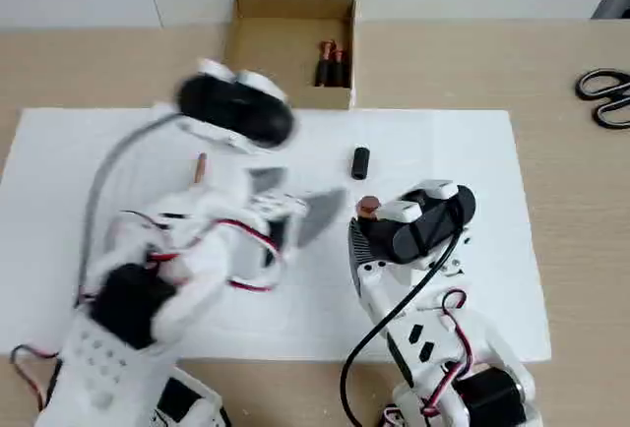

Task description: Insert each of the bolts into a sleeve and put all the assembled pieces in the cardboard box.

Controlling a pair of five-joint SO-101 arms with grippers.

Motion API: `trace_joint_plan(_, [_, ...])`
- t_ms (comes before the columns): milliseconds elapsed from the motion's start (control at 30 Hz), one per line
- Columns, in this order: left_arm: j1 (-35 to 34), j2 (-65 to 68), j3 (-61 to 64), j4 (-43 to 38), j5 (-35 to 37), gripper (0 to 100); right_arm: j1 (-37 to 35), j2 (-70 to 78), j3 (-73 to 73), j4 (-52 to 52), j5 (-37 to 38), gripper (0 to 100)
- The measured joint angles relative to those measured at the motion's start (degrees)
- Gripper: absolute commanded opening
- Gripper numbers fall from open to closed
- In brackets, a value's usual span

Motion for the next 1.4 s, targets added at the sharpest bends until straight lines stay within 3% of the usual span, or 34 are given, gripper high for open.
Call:
trace_joint_plan(67, [-6.0, -0.3, -3.1, 4.5, -1.1, 25, 1.7, 1.8, -0.1, 0.0, 0.0, 0.4])
trace_joint_plan(267, [-22.2, -0.6, -5.2, 13.0, -15.2, 25, 6.9, 17.8, -6.6, -4.0, 0.0, 0.4])
trace_joint_plan(467, [-29.5, -0.6, -5.2, 19.2, -17.1, 25, 7.3, 43.3, -24.0, -18.4, 0.0, 0.4])
trace_joint_plan(900, [-32.9, -0.6, 2.2, 20.7, -17.3, 25, 7.3, 107.4, -63.0, -57.7, 0.0, 0.3])
trace_joint_plan(1233, [-32.9, -0.6, 2.5, 20.7, -17.3, 25, 7.3, 145.0, -95.9, -58.0, 0.0, 1.3])
trace_joint_plan(1400, [-32.9, -0.6, 2.5, 20.7, -17.3, 25, 6.1, 153.1, -106.1, -52.7, 0.0, 16.9])
